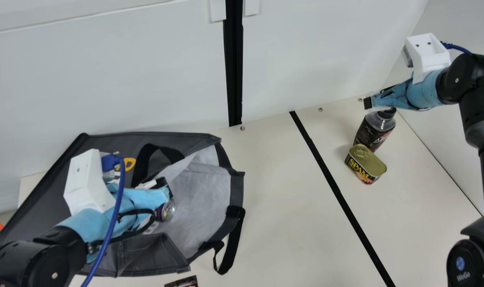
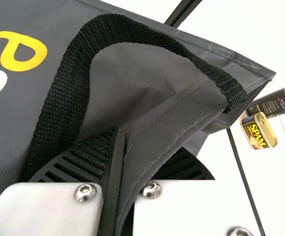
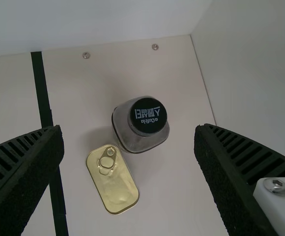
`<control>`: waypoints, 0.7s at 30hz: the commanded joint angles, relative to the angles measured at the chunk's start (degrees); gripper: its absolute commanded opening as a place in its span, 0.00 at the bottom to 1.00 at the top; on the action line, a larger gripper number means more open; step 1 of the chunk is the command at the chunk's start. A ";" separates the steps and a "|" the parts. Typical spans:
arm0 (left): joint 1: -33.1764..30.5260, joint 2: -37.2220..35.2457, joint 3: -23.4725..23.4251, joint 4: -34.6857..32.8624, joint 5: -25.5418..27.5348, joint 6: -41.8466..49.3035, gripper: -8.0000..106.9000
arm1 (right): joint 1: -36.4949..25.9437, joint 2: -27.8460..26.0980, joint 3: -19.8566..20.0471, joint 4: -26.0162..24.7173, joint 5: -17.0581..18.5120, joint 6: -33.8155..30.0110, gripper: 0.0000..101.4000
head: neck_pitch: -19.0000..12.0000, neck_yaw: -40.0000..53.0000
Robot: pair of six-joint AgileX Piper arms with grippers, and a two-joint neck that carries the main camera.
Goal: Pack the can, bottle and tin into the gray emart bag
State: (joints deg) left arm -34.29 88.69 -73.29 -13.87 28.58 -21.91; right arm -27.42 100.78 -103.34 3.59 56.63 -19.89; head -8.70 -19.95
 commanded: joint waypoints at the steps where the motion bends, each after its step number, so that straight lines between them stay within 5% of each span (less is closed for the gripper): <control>1: 0.00 0.00 0.00 0.00 0.00 0.00 0.16 | -0.05 0.77 -0.23 0.07 0.26 0.01 0.90 | -1.30 -0.05; 21: 0.00 0.00 0.00 0.00 0.00 0.00 0.16 | -0.46 8.38 -3.93 -0.15 0.42 0.32 0.90 | -1.30 -0.05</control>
State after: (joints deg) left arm -34.29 88.69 -73.29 -13.87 28.58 -21.91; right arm -27.84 108.84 -107.16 3.53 56.94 -19.61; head -8.70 -19.95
